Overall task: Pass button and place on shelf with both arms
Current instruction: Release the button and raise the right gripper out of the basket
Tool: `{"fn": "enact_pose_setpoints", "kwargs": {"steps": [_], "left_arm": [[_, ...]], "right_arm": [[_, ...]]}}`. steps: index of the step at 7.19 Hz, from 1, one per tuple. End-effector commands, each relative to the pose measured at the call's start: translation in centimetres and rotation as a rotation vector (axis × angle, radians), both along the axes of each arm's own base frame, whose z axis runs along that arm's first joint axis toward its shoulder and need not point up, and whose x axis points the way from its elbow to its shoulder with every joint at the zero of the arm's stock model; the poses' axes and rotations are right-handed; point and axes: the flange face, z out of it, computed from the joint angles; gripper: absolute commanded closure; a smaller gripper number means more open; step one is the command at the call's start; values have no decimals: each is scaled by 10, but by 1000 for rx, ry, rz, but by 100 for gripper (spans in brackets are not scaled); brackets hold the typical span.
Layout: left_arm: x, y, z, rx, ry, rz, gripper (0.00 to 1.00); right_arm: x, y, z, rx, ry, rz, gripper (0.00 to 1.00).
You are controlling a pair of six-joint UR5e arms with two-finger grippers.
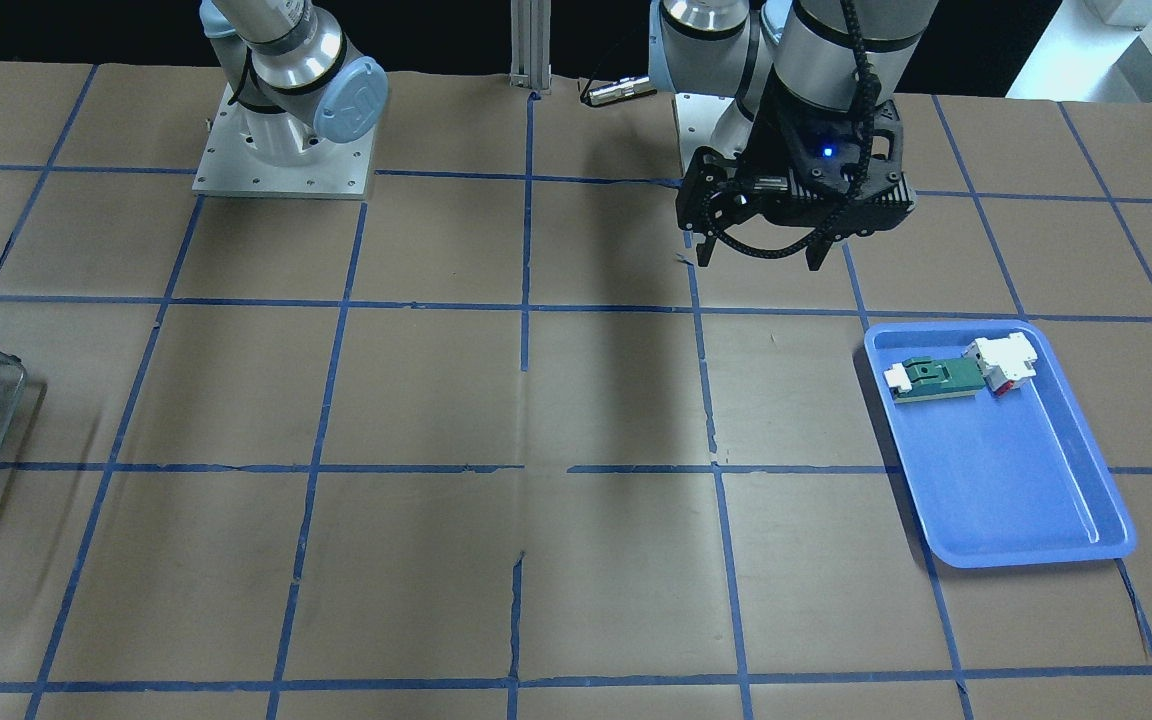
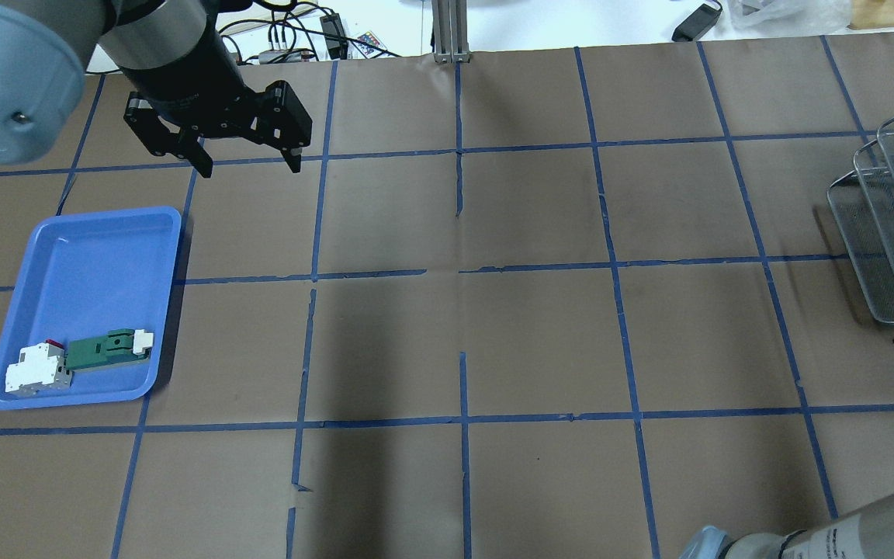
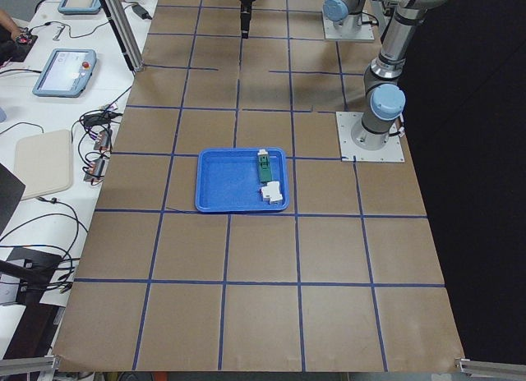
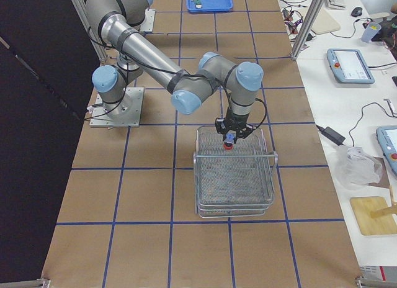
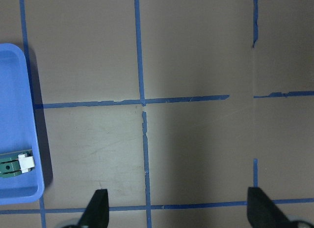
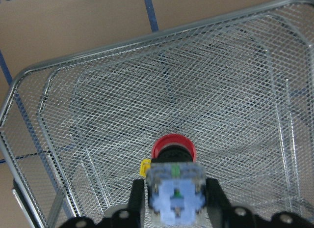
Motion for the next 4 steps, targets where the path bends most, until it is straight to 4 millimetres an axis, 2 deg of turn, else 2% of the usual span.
{"fn": "enact_pose_setpoints", "kwargs": {"steps": [1, 3, 4], "left_arm": [[3, 0, 0, 2, 10, 8, 0], [2, 1, -3, 6, 6, -3, 0], [2, 1, -4, 6, 5, -4, 0]], "right_arm": [[1, 1, 4, -1, 1, -4, 13], [3, 2, 9, -5, 4, -2, 13], [5, 2, 25, -30, 24, 1, 13]]}}
